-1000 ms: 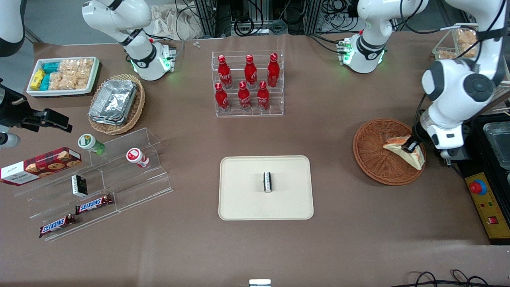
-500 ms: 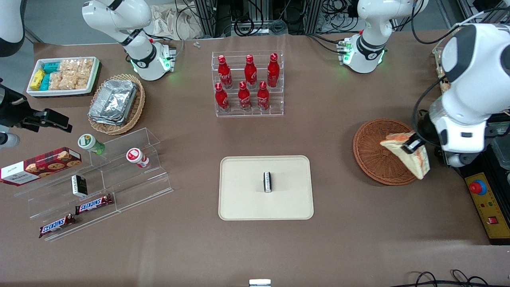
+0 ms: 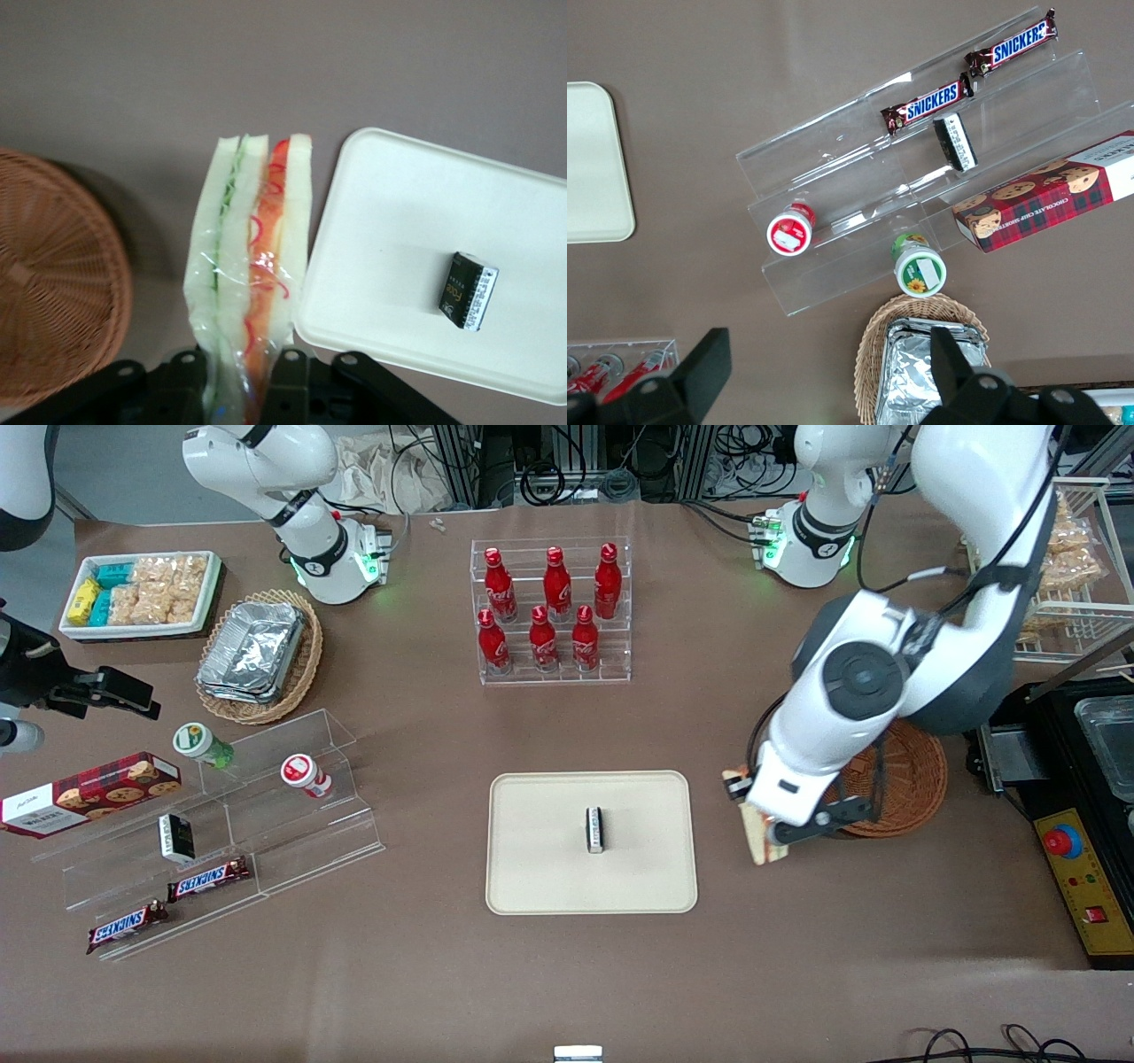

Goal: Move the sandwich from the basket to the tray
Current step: 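Carry the sandwich to the cream tray beside the black box, lower it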

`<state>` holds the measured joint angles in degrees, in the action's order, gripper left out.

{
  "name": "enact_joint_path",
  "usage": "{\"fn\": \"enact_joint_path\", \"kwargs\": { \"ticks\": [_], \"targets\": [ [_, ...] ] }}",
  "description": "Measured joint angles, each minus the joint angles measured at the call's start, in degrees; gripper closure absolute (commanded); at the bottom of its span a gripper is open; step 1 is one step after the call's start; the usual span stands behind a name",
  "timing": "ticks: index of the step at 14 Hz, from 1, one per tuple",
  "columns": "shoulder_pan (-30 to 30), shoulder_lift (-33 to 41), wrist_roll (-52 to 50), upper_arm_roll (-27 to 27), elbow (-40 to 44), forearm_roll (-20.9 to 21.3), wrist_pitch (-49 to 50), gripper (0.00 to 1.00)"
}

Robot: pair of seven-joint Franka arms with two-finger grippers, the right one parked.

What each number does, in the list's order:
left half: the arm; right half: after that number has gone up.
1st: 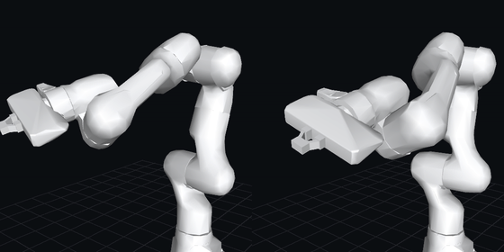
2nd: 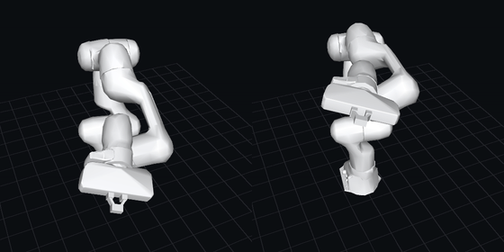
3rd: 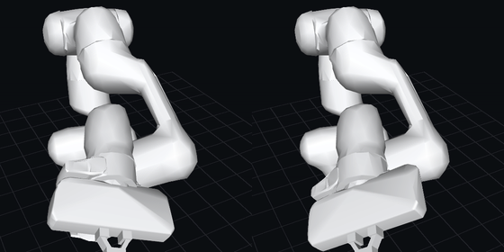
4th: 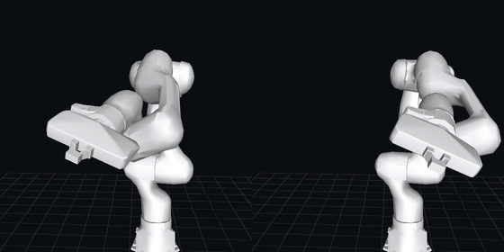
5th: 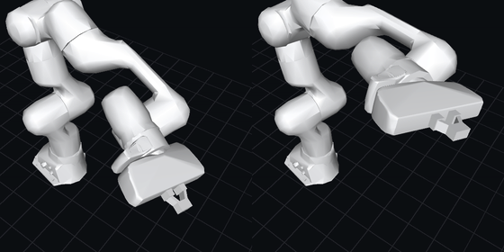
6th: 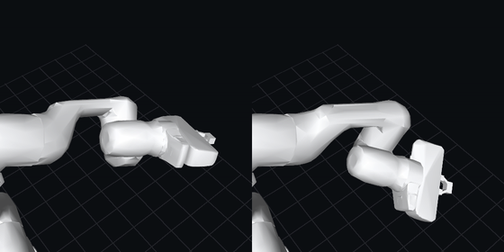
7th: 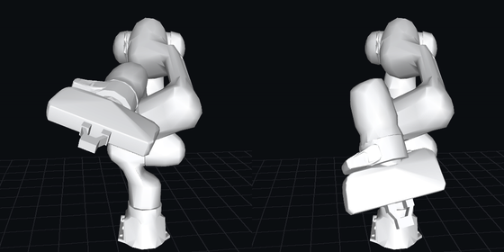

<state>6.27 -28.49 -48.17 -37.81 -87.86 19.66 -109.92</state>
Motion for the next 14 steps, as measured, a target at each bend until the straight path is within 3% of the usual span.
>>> {"fn": "enact_joint_path", "kwargs": {
  "ticks": [5, 8, 12, 14],
  "targets": [
    [-8.1, -13.4, -2.4, 0.3, 4.8, 11.3, -5.6, 1.00],
    [-10.6, -20.3, -2.6, 1.1, 8.9, 13.4, -6.4, 1.00],
    [-10.5, -23.8, -2.6, 1.2, 9.9, 15.4, -7.0, 1.00],
    [-10.6, -23.9, -2.6, 1.2, 9.9, 15.4, -7.0, 0.90]
  ]
}}
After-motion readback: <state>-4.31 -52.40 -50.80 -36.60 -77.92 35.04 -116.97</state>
